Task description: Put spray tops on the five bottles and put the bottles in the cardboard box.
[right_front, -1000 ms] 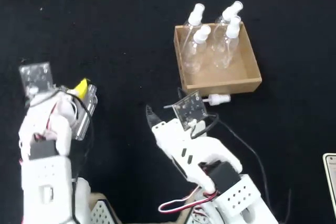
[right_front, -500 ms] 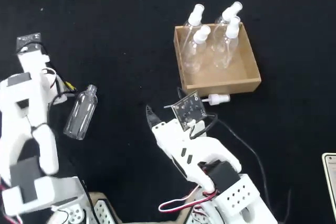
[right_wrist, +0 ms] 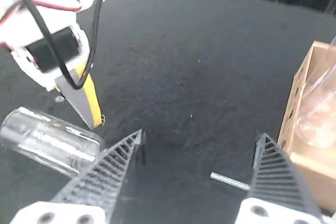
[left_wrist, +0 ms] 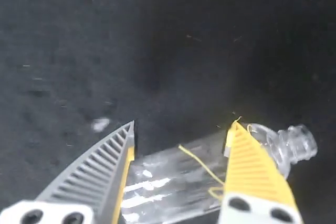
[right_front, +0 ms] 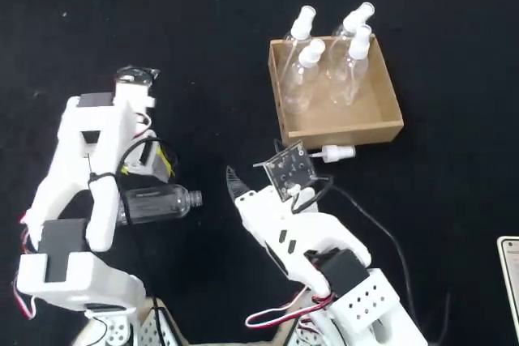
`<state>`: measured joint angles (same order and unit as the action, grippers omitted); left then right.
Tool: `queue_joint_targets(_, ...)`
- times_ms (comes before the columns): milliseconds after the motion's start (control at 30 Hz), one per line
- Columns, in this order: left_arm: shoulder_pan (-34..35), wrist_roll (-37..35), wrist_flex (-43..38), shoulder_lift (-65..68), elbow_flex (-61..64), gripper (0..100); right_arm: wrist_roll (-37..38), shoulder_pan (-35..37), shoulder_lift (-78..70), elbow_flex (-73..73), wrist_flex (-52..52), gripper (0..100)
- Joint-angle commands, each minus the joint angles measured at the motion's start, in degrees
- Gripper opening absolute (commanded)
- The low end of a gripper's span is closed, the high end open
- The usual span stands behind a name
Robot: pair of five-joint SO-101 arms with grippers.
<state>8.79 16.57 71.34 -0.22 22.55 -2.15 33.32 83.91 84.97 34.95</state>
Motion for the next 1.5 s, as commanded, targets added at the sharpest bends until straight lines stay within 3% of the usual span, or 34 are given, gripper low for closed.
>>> queue_joint_targets(0, 3.0, 1.5, 1.6, -6.4, -3.8, 27, -1.1, 0.6, 1.2, -0.6, -0.8, 30.2)
queue_joint_targets(100, 10.2, 7.7, 2.0, -11.7, -4.0, 27, -1.1, 0.6, 1.2, -0.5, -0.8, 30.1)
queue_joint_targets(333, 26.2, 30.2, 10.5, -17.1, -0.6, 27, -1.1, 0.9, 1.2, -0.7, -0.8, 30.0)
queue_joint_targets(567, 31.7, 32.9, -3.1, -17.2, 11.5, 27, -1.1, 0.9, 1.3, -0.8, -0.6, 30.0)
queue_joint_targets(700, 27.6, 32.7, -3.3, -17.8, 18.4, 27, -1.1, 0.9, 1.3, -0.7, -0.7, 30.0)
queue_joint_targets(833, 21.1, 25.8, -0.4, -17.8, 18.9, 27, -1.1, 0.9, 1.3, -0.7, -0.7, 30.0)
queue_joint_targets(1200, -4.0, 12.0, 6.8, -19.3, 21.2, 27, -1.1, 0.9, 1.3, -0.5, -0.7, 30.0)
queue_joint_targets(1467, -6.6, 12.0, 15.9, -32.5, 18.2, 27, -1.1, 0.7, 1.5, -0.5, -0.7, 30.0)
